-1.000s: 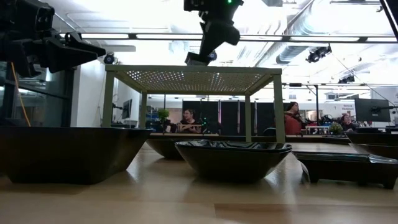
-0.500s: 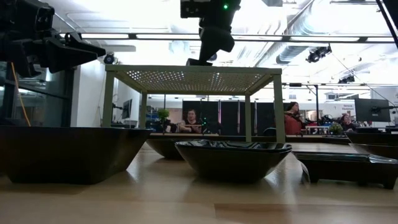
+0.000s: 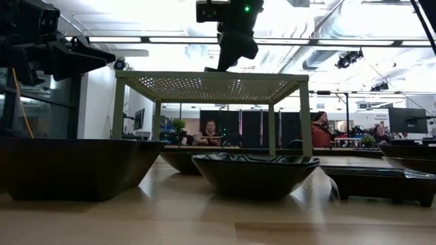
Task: Pick & Place Mini shaped plates
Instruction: Stack the square plate on top of the other square plate on the shelf
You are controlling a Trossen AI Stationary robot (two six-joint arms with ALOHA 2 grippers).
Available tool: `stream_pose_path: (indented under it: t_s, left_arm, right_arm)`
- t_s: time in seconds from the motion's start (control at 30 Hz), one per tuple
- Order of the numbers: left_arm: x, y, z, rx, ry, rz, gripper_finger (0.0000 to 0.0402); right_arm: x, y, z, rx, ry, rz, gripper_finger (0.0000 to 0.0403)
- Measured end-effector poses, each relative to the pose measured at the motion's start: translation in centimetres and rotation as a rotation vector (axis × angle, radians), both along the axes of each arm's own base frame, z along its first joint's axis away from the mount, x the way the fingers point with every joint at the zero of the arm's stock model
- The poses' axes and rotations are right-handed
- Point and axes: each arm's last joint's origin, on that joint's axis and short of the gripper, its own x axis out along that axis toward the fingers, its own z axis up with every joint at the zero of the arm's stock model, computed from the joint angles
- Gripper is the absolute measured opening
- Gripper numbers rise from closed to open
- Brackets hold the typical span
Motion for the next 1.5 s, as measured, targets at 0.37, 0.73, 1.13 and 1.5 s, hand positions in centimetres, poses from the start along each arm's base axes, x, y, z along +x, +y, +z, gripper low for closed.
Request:
stream_pose_path:
  t_s: [0.37, 0.73, 1.13, 1.5]
  left_arm:
    - [0.0, 0.0, -0.01, 0.0, 0.001, 0.0, 0.0193]
    - [0.0, 0.0, 0.0, 0.0, 0.0, 0.0, 0.0193]
    - [0.0, 0.0, 0.0, 0.0, 0.0, 0.0, 0.0193]
    - [0.0, 0.0, 0.0, 0.0, 0.0, 0.0, 0.0193]
  right_arm:
    - [0.25, 0.0, -0.56, 0.001, 0.018, 0.005, 0.0]
    - [0.19, 0.03, -0.78, 0.007, 0.046, 0.024, 0.0005]
    - [0.16, -0.05, -0.76, -0.011, 0.054, 0.022, 0.0072]
    - [-0.03, -0.13, -0.36, -0.068, 0.056, 0.009, 0.0116]
